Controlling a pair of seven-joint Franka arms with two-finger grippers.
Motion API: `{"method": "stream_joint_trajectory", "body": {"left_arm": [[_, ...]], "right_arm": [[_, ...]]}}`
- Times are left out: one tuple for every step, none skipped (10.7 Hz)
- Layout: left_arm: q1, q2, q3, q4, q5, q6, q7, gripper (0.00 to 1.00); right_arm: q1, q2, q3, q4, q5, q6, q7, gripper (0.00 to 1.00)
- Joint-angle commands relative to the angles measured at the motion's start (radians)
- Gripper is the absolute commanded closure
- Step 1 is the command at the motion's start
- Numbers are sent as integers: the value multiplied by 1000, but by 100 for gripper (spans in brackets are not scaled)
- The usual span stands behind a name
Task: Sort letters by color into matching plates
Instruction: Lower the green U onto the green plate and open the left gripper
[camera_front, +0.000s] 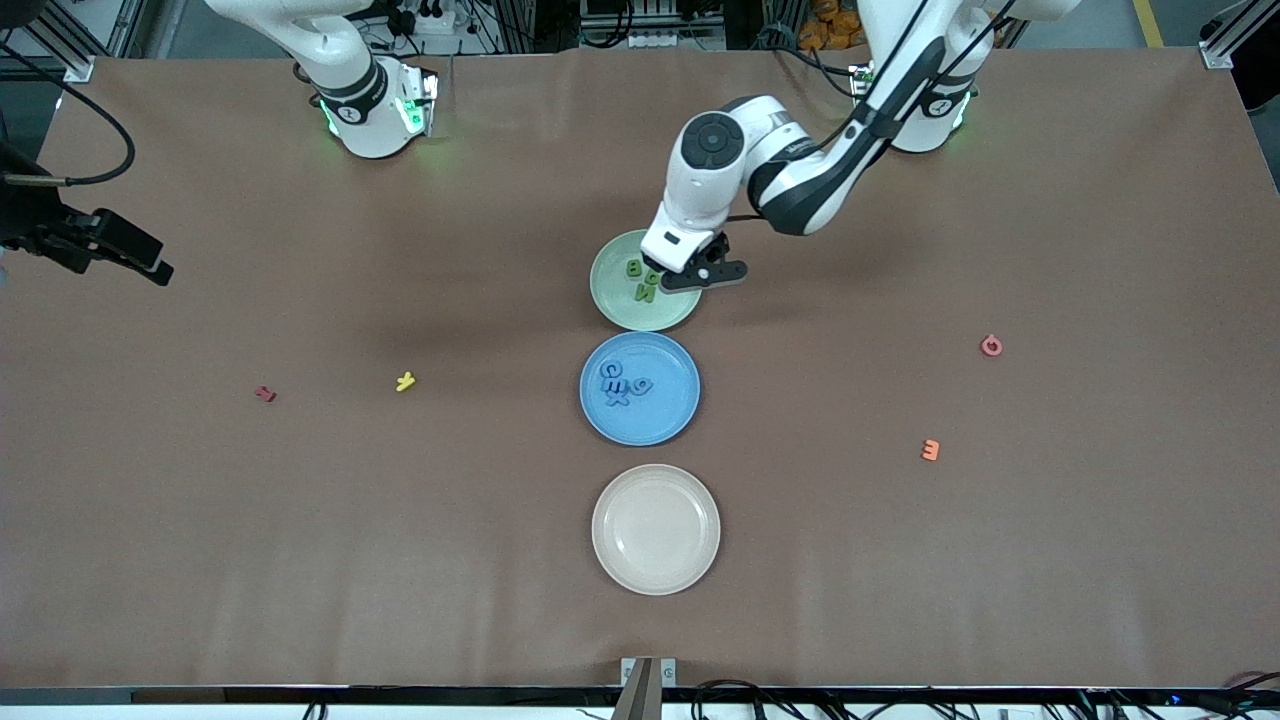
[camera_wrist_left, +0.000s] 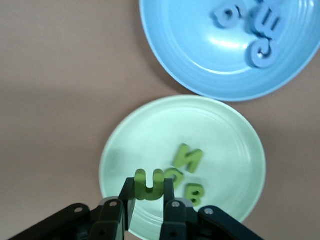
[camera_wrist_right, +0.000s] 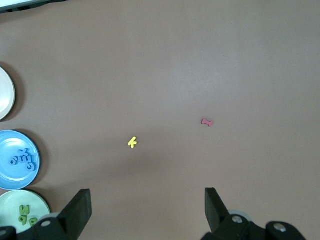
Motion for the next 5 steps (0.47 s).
{"method": "stream_joint_trajectory", "body": {"left_arm": [[-99, 96, 41, 120, -7, -23, -102, 100], [-128, 111, 60, 137, -7, -22, -114, 100], [-133, 127, 66, 151, -7, -22, -114, 100], [-135, 136, 66, 163, -7, -22, -114, 90], [-135, 141, 66, 171, -7, -22, -114, 1]], "right_arm": [[-15, 5, -4, 26, -19, -4, 3, 0], [-13, 5, -16, 23, -16, -7, 3, 0], [-7, 5, -18, 21, -17, -11, 3, 0], [-4, 5, -16, 19, -17, -11, 4, 0], [-2, 5, -15, 19, -20, -20, 12, 0]]}}
